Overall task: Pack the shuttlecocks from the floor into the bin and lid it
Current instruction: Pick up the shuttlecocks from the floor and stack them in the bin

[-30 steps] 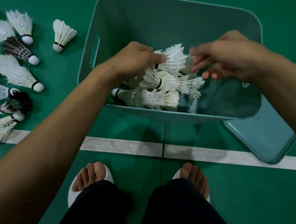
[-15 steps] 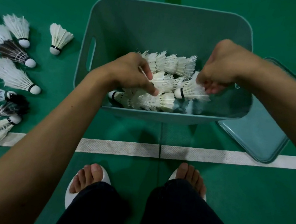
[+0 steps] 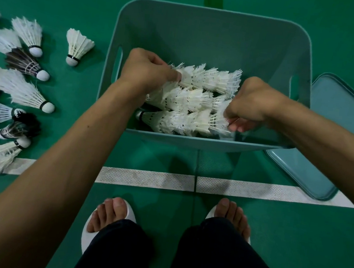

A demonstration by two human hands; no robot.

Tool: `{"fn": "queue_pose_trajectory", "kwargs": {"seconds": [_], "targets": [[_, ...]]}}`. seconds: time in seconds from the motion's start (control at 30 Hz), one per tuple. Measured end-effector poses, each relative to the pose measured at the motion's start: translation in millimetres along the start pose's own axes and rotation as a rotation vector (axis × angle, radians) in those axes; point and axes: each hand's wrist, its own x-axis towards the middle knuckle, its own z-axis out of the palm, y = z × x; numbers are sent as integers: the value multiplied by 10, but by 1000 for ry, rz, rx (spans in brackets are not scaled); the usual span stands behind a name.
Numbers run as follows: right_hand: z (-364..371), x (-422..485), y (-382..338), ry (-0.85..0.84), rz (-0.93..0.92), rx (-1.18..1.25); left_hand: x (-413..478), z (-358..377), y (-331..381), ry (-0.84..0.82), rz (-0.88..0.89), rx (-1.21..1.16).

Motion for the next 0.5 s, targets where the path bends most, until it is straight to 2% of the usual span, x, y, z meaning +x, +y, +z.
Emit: {"fn": "queue_pose_trajectory", "kwargs": {"seconds": [0.13,0.37,0.5], "targets": [[-2,-25,47,-48,29,43,2,18,11,18,14,-30],[191,183,0,-149,132,107,-50,144,60,-154,76,154],[157,244,-14,-158,104,-14,-47,180,111,-230,39,134]]}}
